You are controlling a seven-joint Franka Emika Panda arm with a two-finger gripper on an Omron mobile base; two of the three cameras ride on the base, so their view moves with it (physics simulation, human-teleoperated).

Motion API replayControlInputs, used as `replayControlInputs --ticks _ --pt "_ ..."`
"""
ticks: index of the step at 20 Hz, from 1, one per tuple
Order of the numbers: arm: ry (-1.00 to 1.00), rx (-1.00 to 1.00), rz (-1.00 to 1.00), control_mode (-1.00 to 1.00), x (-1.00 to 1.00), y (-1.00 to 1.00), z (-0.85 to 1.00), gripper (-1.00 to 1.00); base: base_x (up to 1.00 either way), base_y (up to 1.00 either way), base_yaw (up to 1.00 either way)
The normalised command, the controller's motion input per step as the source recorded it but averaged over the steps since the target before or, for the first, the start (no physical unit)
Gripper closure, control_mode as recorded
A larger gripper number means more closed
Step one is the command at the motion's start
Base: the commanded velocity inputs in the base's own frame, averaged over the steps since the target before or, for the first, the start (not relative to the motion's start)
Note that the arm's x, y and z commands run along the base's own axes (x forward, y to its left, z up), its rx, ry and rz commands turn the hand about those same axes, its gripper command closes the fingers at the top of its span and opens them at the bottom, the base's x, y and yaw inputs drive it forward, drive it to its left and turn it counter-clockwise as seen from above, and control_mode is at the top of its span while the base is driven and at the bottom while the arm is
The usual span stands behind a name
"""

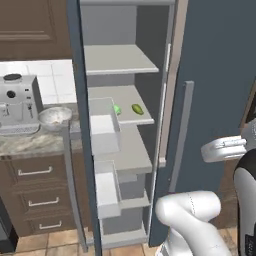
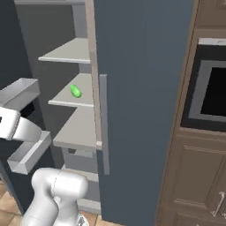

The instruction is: Take the mango, corn, and mango from the freezer and place them in the bowl on the counter.

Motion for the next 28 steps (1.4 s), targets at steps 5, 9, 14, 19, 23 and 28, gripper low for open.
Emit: replayControlInputs --ticks 5,9,14,19,23,28 --pt "0.0 0.0 0.0 1.0 0.0 0.0 0.0 -1.0 0.26 -0.07 0.48" --pt "0.0 0.0 0.0 1.0 0.0 0.0 0.0 -1.0 0.25 0.12 0.13" --pt "0.0 0.0 0.0 1.0 0.0 0.0 0.0 -1.0 0.59 0.19 0.08" --pt "0.0 0.0 0.0 1.0 0.0 0.0 0.0 -1.0 0.53 0.39 0.03" --pt "0.0 0.0 0.0 1.0 0.0 0.0 0.0 -1.0 0.37 0.1 0.0" --pt "0.0 0.0 0.0 1.0 0.0 0.0 0.0 -1.0 0.22 -0.09 -0.13"
